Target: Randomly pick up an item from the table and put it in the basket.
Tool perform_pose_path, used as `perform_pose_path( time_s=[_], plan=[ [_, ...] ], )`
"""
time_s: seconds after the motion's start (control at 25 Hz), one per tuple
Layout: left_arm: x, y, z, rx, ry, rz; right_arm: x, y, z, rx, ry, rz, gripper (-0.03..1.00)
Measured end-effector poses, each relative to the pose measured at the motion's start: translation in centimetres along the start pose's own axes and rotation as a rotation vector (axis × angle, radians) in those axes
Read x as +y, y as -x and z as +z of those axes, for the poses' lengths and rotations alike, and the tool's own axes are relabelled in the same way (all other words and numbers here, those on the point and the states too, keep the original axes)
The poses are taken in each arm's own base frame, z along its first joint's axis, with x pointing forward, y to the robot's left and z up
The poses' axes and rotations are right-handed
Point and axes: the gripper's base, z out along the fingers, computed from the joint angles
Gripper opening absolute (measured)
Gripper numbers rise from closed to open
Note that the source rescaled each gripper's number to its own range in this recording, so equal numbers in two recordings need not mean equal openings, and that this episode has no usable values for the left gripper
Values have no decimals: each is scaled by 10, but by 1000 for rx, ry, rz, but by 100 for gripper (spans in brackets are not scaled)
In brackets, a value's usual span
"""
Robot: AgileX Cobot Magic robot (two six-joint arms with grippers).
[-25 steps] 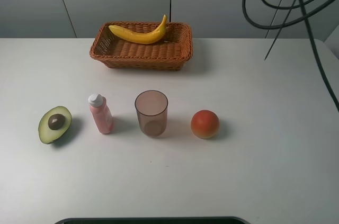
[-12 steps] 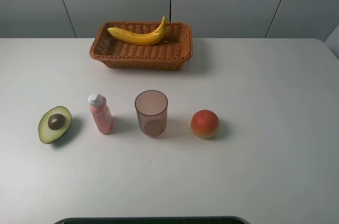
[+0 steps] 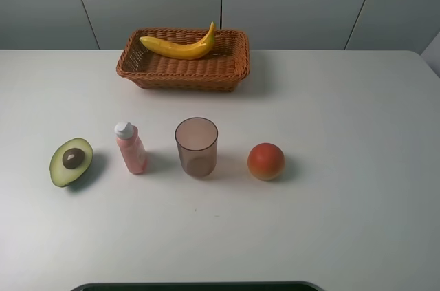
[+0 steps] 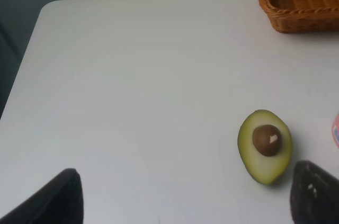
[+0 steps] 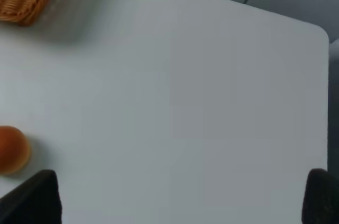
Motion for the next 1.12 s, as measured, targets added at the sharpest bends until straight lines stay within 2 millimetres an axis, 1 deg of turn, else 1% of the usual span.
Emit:
perform_pose_path(
  time_s=[0.12, 0.24, 0.4, 0.48, 0.6, 0.68, 0.76, 1.12],
  plan=[
    [0, 0, 0, 0, 0, 0, 10, -40, -22, -73, -23, 50, 97],
    [0, 0, 0, 0, 0, 0, 19, -74, -32, -130, -39, 91, 97],
    [0, 0, 0, 0, 0, 0, 29, -114, -31, -181, -50, 149, 97],
    [0, 0, 0, 0, 0, 0, 33, -131, -23, -184, -49, 187, 97],
    [0, 0, 0, 0, 0, 0, 39, -153, -10, -221, -52, 210, 97],
    [0, 0, 0, 0, 0, 0, 42, -165, -1, -241, -54, 217, 97],
    [0, 0, 0, 0, 0, 0, 44, -173, 7, -257, -56, 223, 97],
    [0, 0, 0, 0, 0, 0, 45, -172, 10, -299, -44, 238, 97]
  ],
)
